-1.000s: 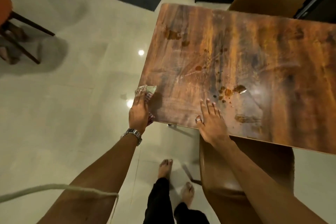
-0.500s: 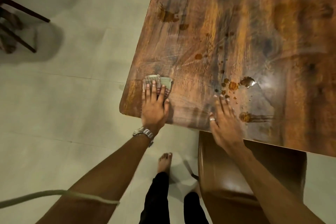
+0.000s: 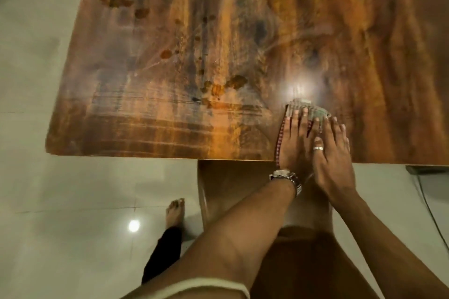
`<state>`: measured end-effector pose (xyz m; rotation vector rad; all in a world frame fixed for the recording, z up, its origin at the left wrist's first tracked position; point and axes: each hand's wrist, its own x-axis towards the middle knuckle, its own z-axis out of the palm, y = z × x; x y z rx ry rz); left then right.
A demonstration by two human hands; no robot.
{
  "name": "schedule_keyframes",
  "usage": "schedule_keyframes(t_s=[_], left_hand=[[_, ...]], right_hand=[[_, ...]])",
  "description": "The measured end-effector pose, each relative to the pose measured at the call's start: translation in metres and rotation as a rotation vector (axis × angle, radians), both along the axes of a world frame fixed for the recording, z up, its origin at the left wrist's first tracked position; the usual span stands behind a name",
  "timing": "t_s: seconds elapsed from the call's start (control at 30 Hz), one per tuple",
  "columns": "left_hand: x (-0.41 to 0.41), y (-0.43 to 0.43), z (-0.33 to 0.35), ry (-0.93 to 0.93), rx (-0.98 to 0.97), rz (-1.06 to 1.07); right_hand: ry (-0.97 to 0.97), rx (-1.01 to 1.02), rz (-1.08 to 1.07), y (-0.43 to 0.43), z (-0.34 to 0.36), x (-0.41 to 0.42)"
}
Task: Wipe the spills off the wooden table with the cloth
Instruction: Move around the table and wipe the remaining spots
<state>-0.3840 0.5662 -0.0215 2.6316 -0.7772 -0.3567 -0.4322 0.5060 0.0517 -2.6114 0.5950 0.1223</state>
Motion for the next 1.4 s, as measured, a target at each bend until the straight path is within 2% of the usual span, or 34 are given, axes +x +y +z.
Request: schedule_keyframes(t_s=[0.13, 0.33, 0.5, 0.73, 0.83, 0.9, 1.07, 1.23, 1.4], left_hand=[[0.01, -0.033, -0.003, 0.044, 0.083, -0.067], [0.044, 0.023, -0.007, 0.02, 0.068, 0.107], [0.091, 0.178, -0.01, -0.003, 0.103, 0.367], [0.121, 0.455, 0.001, -0.029, 0.255, 0.738], [0.136, 0.521, -0.007, 0.005, 0.137, 0.967], [0.148, 0.522, -0.016, 0.002, 0.108, 1.035], [0.139, 0.471, -0.019, -0.104, 0.168, 0.991], [0.082, 0.335, -0.017, -0.08, 0.023, 0.693], [0.034, 0.186, -0.018, -0.043, 0.003, 0.337]], right_hand=[[0.008, -0.022, -0.071, -0.039, -0.009, -0.022], [0.031, 0.002, -0.054, -0.017, -0.019, -0.011], [0.024, 0.06, 0.047, 0.027, -0.023, 0.032], [0.065, 0.083, 0.141, 0.089, -0.036, 0.079], [0.094, 0.077, 0.112, 0.099, -0.047, 0.089], [0.09, 0.058, 0.098, 0.102, -0.052, 0.091], [0.062, 0.073, 0.087, 0.102, -0.051, 0.089], [0.055, 0.175, 0.047, 0.1, -0.048, 0.089], [0.1, 0.327, -0.061, 0.082, -0.039, 0.087]])
